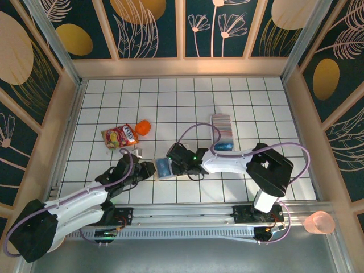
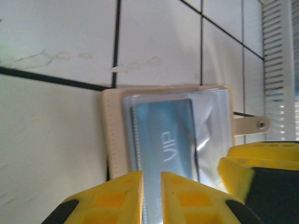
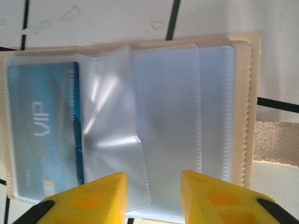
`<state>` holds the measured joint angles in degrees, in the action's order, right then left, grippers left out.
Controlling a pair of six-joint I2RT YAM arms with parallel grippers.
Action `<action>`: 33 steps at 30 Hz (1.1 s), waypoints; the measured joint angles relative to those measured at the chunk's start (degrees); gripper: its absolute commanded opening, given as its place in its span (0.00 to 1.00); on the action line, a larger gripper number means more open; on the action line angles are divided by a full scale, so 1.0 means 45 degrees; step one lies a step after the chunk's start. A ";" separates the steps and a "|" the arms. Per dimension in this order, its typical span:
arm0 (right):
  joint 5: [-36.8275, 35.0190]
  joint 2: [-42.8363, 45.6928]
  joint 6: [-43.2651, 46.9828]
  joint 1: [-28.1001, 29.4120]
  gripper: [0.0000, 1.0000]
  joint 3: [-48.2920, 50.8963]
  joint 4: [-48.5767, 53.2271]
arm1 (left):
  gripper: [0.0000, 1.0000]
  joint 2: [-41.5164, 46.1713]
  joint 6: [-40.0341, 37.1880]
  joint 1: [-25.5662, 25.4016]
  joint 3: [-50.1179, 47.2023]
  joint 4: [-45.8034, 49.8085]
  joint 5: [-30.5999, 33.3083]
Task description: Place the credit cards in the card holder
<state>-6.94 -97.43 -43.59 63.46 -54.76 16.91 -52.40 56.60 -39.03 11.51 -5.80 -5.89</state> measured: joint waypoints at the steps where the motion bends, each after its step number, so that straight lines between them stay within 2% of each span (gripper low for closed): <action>1: 0.0044 0.0000 -0.0053 -0.0019 0.34 0.0044 -0.0005 | 0.16 -0.0058 0.0000 0.0000 0.0097 -0.0010 -0.0044; 12: 0.0617 0.0233 -0.0374 -0.0486 0.32 0.0442 -0.1171 | 0.09 -0.1428 -0.0228 0.0000 0.0306 -0.0437 -0.0510; 20: 0.1559 0.0427 -0.0272 -0.1447 0.32 0.0452 -0.2259 | 0.09 -0.2011 -0.0233 0.0000 0.0306 -0.0903 -0.0597; 33: 0.2623 -0.0058 -0.0044 -0.1608 0.28 0.0486 -0.2764 | 0.08 -0.2370 -0.0233 0.0000 0.0296 -0.1044 -0.0602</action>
<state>4.86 -97.69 -43.79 56.23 -52.58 4.47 -63.07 55.55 -39.03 12.84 -10.50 -8.60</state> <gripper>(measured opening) 0.287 0.084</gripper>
